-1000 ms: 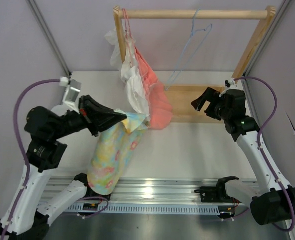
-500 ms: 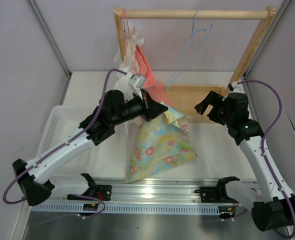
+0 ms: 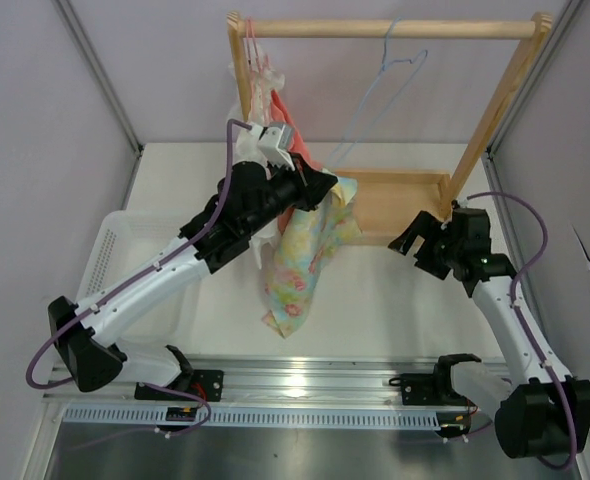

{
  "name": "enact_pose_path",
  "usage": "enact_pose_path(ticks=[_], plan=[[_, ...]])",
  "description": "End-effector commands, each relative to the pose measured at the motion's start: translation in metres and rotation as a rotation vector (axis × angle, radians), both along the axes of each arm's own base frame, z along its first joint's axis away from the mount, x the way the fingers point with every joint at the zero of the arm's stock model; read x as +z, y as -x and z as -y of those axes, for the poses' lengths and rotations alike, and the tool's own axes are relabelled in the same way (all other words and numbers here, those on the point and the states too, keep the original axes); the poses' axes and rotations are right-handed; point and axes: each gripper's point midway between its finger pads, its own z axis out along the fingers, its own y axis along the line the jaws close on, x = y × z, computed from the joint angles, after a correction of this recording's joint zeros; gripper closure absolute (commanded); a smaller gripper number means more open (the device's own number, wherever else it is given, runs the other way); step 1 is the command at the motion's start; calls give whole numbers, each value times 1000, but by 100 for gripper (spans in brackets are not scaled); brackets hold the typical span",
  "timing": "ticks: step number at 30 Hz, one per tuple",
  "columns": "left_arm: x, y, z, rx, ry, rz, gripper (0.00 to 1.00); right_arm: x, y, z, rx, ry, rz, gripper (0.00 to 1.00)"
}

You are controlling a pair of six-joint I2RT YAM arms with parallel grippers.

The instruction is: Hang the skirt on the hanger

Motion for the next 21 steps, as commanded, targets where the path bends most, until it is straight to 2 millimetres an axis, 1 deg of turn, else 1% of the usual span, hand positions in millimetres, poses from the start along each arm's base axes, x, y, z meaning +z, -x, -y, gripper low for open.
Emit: enact_pose_path(ticks=[1, 2, 3, 4, 6, 7, 8, 9, 11, 15, 19, 20, 21], plan=[[29, 18, 7, -102, 78, 103, 100, -4, -6, -18, 40, -109, 8, 4], [28, 21, 9, -125, 73, 104, 100, -9, -10, -19, 34, -117, -7, 4], [21, 28, 12, -170, 55, 102, 100, -9, -13, -20, 33, -121, -6, 4], [18, 32, 14, -188, 48, 101, 100, -5, -19, -21, 30, -125, 11, 4], [17, 37, 10, -194, 47, 105, 100, -9, -26, -24, 14, -137, -3, 4], [3, 37, 9, -190, 31, 87, 100, -9, -31, -26, 11, -142, 4, 4], [1, 38, 7, -184, 35, 86, 100, -11, -33, -29, 8, -147, -1, 4], [-4, 37, 5, -171, 37, 78, 100, -19, -36, -32, -7, -157, -31, 4], [-11, 38, 1, -162, 40, 72, 100, -29, -37, -40, -11, -163, -54, 5], [-17, 40, 1, -164, 35, 67, 100, -53, -37, -45, -89, -230, -100, 5], [-23, 41, -2, -162, 31, 67, 100, -77, -34, -54, -85, -233, -161, 8], [-22, 42, -4, -158, 32, 70, 100, -80, -32, -59, -73, -229, -169, 9], [-24, 41, -4, -155, 27, 69, 100, -84, -31, -59, -79, -225, -175, 9]])
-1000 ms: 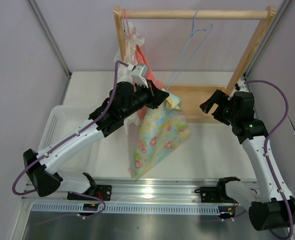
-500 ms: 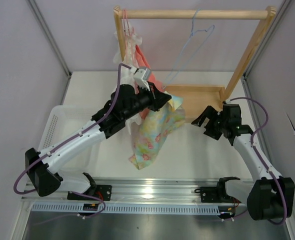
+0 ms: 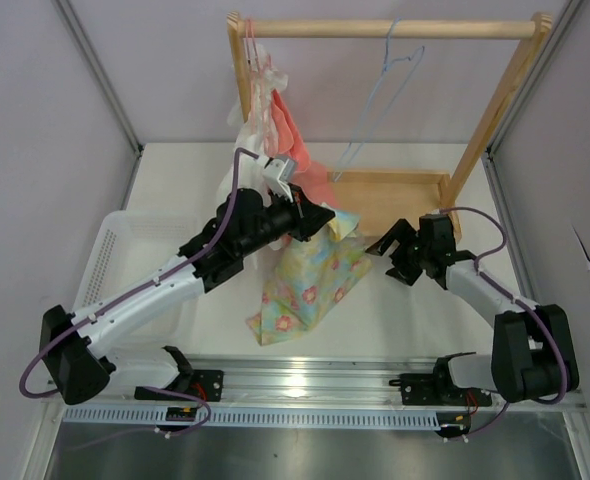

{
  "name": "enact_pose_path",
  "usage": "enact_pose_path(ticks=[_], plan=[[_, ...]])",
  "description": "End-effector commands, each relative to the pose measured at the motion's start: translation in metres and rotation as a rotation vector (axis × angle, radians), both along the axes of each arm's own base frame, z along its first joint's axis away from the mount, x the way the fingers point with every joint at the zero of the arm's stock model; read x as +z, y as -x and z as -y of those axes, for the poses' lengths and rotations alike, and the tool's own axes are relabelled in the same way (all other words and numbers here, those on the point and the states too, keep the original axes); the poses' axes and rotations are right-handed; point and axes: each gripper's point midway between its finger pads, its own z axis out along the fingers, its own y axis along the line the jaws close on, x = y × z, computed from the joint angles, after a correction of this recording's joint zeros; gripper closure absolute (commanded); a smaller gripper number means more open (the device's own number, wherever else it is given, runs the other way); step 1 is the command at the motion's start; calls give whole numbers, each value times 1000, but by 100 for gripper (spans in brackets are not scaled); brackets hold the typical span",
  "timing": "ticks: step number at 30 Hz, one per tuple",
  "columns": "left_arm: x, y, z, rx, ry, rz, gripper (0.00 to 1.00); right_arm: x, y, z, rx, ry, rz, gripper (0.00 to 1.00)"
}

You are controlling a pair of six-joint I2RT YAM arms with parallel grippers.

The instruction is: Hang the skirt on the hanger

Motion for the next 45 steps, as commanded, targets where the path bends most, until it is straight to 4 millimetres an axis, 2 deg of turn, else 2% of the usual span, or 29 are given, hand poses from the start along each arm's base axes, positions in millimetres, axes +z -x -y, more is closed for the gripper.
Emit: enact_pose_path(ticks=[1, 10, 13, 15, 19, 23, 24, 28, 29, 33, 36, 37, 40, 45], plan=[[36, 6, -6, -2, 80, 99, 100, -2, -9, -11, -25, -27, 24, 9], [41, 12, -1, -44, 97, 116, 100, -32, -7, -15, -55, -39, -45, 13], [40, 10, -5, -20, 83, 114, 100, -30, -10, -11, -78, -43, -34, 13], [32, 7, -9, 2, 49, 102, 100, -29, -10, -5, -99, -35, -33, 13], [27, 13, -11, -20, 50, 106, 100, -30, -13, 3, -127, -43, -35, 13], [27, 17, -9, -40, 67, 102, 100, -32, -15, -2, -125, -71, -48, 13], [26, 17, -8, -42, 66, 101, 100, -27, -21, -5, -113, -82, -19, 13], [28, 16, -6, -45, 72, 106, 100, -27, -19, -23, -63, -75, -26, 15], [29, 15, -6, -40, 75, 110, 100, -27, -15, -32, -45, -78, -28, 18], [29, 10, -5, -23, 74, 113, 100, -29, -7, -43, -22, -62, -35, 27], [32, 8, -4, -17, 78, 115, 100, -36, -1, -38, -45, -61, -53, 35], [33, 7, -4, -16, 83, 116, 100, -36, -1, -37, -47, -62, -55, 42], [35, 6, -5, -3, 90, 119, 100, -30, -5, -36, -55, -84, -53, 51], [33, 4, -9, 18, 89, 125, 100, -8, -11, -45, -23, -148, -26, 51]])
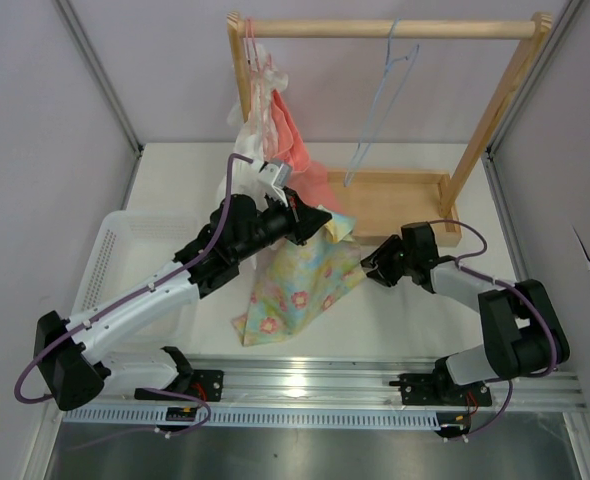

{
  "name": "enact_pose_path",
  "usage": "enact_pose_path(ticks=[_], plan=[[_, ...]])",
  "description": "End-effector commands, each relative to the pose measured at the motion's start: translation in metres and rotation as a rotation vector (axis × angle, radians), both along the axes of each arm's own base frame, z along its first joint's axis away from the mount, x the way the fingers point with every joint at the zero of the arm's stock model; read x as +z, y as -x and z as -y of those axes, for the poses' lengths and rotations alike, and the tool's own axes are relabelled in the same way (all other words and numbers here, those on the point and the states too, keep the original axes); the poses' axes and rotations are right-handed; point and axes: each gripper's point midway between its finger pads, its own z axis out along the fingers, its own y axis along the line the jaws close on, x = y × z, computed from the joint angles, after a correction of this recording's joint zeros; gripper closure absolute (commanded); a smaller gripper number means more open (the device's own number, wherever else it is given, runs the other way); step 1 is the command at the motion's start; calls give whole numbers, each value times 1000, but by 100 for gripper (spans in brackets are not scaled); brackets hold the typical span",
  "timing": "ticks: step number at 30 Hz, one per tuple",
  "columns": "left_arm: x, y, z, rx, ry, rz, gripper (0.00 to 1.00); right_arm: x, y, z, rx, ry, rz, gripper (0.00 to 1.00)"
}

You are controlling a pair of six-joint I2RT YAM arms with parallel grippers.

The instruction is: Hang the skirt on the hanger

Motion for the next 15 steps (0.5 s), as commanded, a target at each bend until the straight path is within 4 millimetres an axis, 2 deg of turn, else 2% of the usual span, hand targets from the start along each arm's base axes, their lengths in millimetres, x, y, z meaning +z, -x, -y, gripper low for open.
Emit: enact_pose_path(ticks=[1, 3, 4, 6, 7, 9, 10, 13, 15], plan=[[31, -3, -2, 24, 73, 85, 100, 38, -13, -12, 19, -84, 88, 54], [29, -3, -3, 28, 73, 83, 100, 43, -11, -14, 24, -96, 97, 56], [28, -4, -2, 32, 79, 82, 100, 47, -10, -15, 33, -107, 103, 63], [28, -5, -2, 36, 83, 80, 100, 50, -8, -17, 39, -120, 106, 69], [28, -6, -2, 38, 86, 81, 100, 52, -5, -19, 47, -137, 101, 80], [28, -8, 0, 38, 88, 79, 100, 56, -5, -20, 55, -149, 107, 87], [29, -8, 1, 36, 89, 80, 100, 57, -4, -20, 59, -151, 107, 99], [35, -10, 2, 39, 96, 88, 100, 63, -8, -14, 47, -150, 125, 100], [40, -11, 3, 41, 98, 100, 100, 65, -13, -1, 27, -140, 120, 100]])
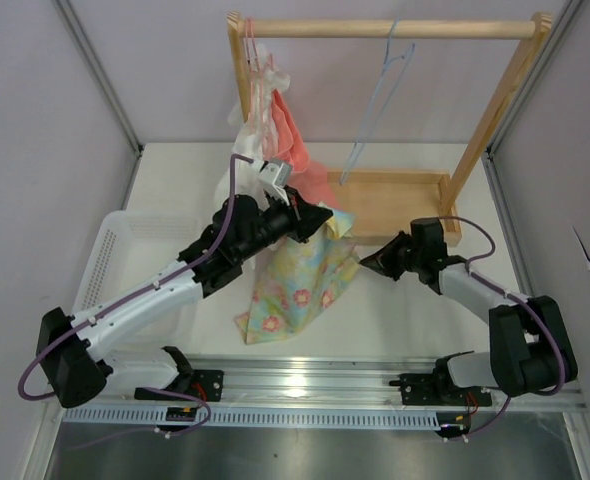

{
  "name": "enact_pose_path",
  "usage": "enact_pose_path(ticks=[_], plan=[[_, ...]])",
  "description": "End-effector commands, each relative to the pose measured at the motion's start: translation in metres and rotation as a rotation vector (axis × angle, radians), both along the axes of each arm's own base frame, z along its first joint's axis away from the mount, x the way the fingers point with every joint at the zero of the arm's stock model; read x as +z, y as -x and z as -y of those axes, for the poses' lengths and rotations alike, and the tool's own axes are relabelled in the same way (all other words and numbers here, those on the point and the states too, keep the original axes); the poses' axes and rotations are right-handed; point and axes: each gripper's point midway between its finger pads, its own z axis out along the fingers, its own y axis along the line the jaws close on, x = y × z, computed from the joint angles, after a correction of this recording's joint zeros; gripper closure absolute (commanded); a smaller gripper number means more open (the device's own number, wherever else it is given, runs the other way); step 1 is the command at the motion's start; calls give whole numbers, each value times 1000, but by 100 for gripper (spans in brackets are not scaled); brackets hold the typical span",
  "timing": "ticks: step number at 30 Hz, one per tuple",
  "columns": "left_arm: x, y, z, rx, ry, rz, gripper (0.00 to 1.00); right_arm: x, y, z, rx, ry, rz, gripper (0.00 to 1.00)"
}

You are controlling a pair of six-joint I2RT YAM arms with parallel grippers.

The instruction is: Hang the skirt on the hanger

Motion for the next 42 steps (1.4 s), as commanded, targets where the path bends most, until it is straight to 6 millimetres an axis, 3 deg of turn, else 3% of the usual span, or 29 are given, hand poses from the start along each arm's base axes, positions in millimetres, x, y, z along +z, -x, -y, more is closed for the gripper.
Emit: enact_pose_path(ticks=[1, 4, 8, 10, 11, 12, 13, 16, 18, 19, 21, 22, 23, 24, 26, 27, 32, 33, 35, 36, 37, 39, 42], plan=[[40, -5, 3, 14, 75, 85, 100, 34, -21, 12, -16, -24, 76, 100], [47, -9, 5, 25, 75, 93, 100, 48, -37, 32, -38, -18, 107, 100], [54, -19, 8, 47, 58, 98, 100, 92, -66, 65, -93, 10, 189, 100], [68, -30, 5, 107, 50, 115, 100, 130, -91, 89, -134, 22, 266, 100], [62, -41, 7, 125, 26, 106, 100, 145, -100, 95, -139, 32, 293, 100], [72, -47, 6, 139, 26, 118, 100, 182, -113, 101, -143, 42, 356, 100], [84, -52, 5, 149, 42, 132, 100, 188, -125, 107, -136, 61, 362, 100], [95, -69, 5, 151, 65, 135, 100, 231, -140, 108, -113, 61, 409, 100], [98, -72, 13, 106, 53, 157, 100, 237, -140, 102, -108, 56, 426, 100], [107, -69, 18, 69, 63, 189, 100, 233, -137, 100, -98, 70, 423, 97], [108, -66, 40, -42, 34, 205, 100, 220, -132, 96, -86, 94, 403, 90], [125, -64, 45, -71, 51, 231, 100, 201, -130, 96, -89, 102, 372, 84], [128, -56, 55, -138, 51, 242, 100, 195, -126, 97, -91, 96, 368, 81], [147, -55, 62, -169, 74, 278, 100, 187, -125, 97, -91, 90, 355, 77], [155, -45, 71, -229, 88, 307, 100, 163, -117, 96, -77, 96, 313, 72], [177, -33, 72, -282, 108, 363, 100, 156, -114, 95, -74, 100, 302, 66], [174, 3, 84, -465, 66, 448, 100, 111, -91, 82, -27, 119, 237, 42], [160, 7, 86, -495, 47, 432, 100, 103, -87, 80, -18, 124, 223, 34], [158, 17, 81, -523, 41, 457, 100, 89, -82, 82, -25, 133, 204, 26], [139, 22, 82, -563, 23, 430, 100, 74, -76, 82, -24, 132, 169, 20], [141, 29, 78, -582, 23, 442, 100, 70, -75, 81, -21, 129, 168, 18], [124, 34, 77, -614, -3, 421, 100, 58, -71, 83, -31, 133, 135, 16], [111, 34, 71, -593, -41, 412, 100, 54, -69, 89, -53, 133, 140, 15]])
